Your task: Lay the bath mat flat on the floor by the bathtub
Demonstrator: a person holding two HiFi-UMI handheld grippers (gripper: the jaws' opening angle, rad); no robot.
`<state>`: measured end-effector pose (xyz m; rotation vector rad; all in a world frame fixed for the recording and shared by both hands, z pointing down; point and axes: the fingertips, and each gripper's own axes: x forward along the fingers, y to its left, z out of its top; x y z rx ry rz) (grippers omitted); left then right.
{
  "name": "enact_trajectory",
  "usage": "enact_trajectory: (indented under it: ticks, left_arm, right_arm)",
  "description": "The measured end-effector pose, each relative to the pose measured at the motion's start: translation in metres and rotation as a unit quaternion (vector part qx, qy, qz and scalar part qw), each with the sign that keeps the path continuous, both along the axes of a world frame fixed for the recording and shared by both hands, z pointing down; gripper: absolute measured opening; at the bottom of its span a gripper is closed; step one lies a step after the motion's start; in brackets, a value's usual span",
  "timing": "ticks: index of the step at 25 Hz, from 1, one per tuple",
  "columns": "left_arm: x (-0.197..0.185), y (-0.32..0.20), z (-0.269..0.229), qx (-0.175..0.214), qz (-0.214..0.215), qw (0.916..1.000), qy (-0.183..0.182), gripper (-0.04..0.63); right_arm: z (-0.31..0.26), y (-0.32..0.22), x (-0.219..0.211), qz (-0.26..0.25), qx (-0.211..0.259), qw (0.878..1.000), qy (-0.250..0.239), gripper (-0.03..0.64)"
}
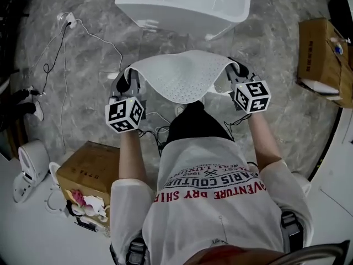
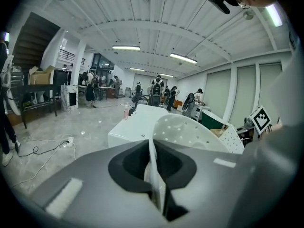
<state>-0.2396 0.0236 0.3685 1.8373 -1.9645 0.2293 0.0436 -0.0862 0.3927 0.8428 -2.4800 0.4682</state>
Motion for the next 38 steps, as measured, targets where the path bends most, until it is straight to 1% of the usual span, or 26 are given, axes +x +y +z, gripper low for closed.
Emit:
enact_trajectory:
  ticks: [2, 5, 9, 12, 17, 20, 23, 27, 30, 35, 38]
  left_arm:
    - [0.002, -0.014, 0.022, -0.008, 0.005, 0.9999, -0.013, 0.020]
    - [0.003, -0.038, 0.055, -0.012, 0.013, 0.9993, -0.032, 0.020]
    - [-0.002, -0.064, 0.109, -0.012, 0.019, 0.9994, -0.025, 0.020]
    - [-0.008, -0.086, 0.159, -0.019, 0.041, 0.9984, -0.036, 0.020]
    - [-0.025, -0.128, 0.245, -0.009, 0.089, 0.9952, -0.041, 0.020]
    - [-0.038, -0.150, 0.305, -0.010, 0.111, 0.9925, -0.050, 0.020]
    - [-0.051, -0.172, 0.361, -0.001, 0.128, 0.9901, -0.058, 0.020]
    - [-0.062, -0.191, 0.428, 0.017, 0.140, 0.9881, -0.061, 0.020]
    - [-0.069, -0.209, 0.460, 0.030, 0.145, 0.9870, -0.062, 0.020]
    - [-0.088, -0.245, 0.485, 0.055, 0.155, 0.9835, -0.076, 0.020]
    - [-0.103, -0.252, 0.500, 0.061, 0.153, 0.9844, -0.062, 0.020]
  right_arm:
    - [0.026, -0.008, 0.002, -0.002, -0.010, 1.000, 0.001, 0.012]
    - [0.069, -0.024, 0.007, -0.004, -0.012, 1.000, 0.017, 0.012]
    - [0.128, -0.042, 0.010, 0.007, -0.005, 0.999, 0.041, 0.013]
    - [0.175, -0.060, 0.011, 0.026, -0.002, 0.999, 0.043, 0.012]
    - [0.258, -0.100, 0.006, 0.071, 0.020, 0.996, 0.044, 0.012]
    - [0.310, -0.117, 0.003, 0.092, 0.035, 0.994, 0.049, 0.012]
    - [0.359, -0.133, -0.005, 0.097, 0.058, 0.992, 0.057, 0.012]
    - [0.421, -0.146, -0.010, 0.087, 0.082, 0.990, 0.077, 0.012]
    - [0.451, -0.164, -0.009, 0.096, 0.097, 0.987, 0.080, 0.012]
    - [0.476, -0.197, -0.013, 0.097, 0.115, 0.986, 0.071, 0.012]
    - [0.487, -0.202, -0.013, 0.091, 0.116, 0.987, 0.063, 0.012]
